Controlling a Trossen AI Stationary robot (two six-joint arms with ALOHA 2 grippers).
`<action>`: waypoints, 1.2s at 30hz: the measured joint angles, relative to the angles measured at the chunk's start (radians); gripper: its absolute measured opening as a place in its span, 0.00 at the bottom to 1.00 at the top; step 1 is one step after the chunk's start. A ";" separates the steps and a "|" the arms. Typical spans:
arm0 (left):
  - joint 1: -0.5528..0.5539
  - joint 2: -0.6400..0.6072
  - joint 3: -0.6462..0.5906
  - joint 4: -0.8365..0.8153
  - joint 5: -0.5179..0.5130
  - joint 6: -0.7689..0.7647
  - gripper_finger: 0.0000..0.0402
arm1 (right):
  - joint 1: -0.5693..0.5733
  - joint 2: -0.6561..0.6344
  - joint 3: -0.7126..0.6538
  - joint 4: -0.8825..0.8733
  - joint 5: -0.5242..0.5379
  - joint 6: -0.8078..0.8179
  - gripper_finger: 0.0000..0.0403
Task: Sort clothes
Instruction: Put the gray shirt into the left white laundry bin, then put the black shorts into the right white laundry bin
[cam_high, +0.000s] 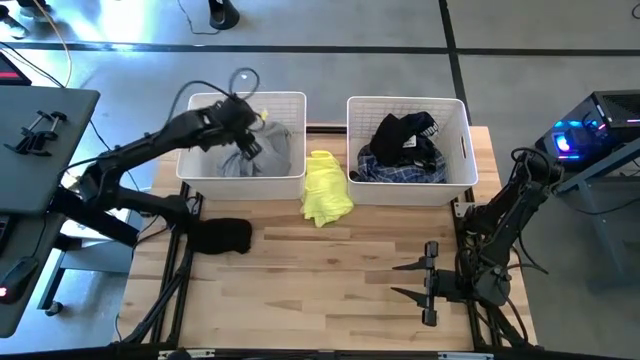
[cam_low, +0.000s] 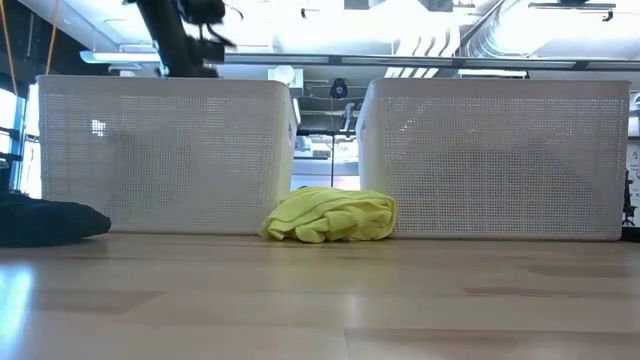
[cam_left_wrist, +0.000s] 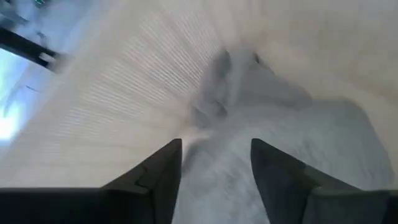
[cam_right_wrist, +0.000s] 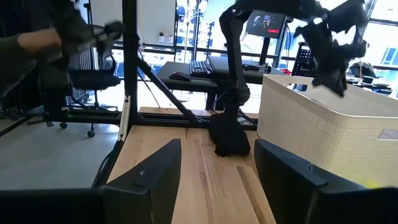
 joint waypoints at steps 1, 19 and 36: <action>0.000 -0.016 0.018 0.000 -0.011 -0.004 0.46 | 0.000 0.000 0.000 0.000 0.000 0.000 0.48; -0.596 -0.283 0.086 0.101 -0.005 -0.080 0.31 | 0.000 0.000 0.000 -0.045 0.017 0.049 0.48; -1.167 -0.001 0.085 0.023 -0.185 0.051 0.22 | 0.000 0.000 0.000 -0.041 0.017 0.052 0.48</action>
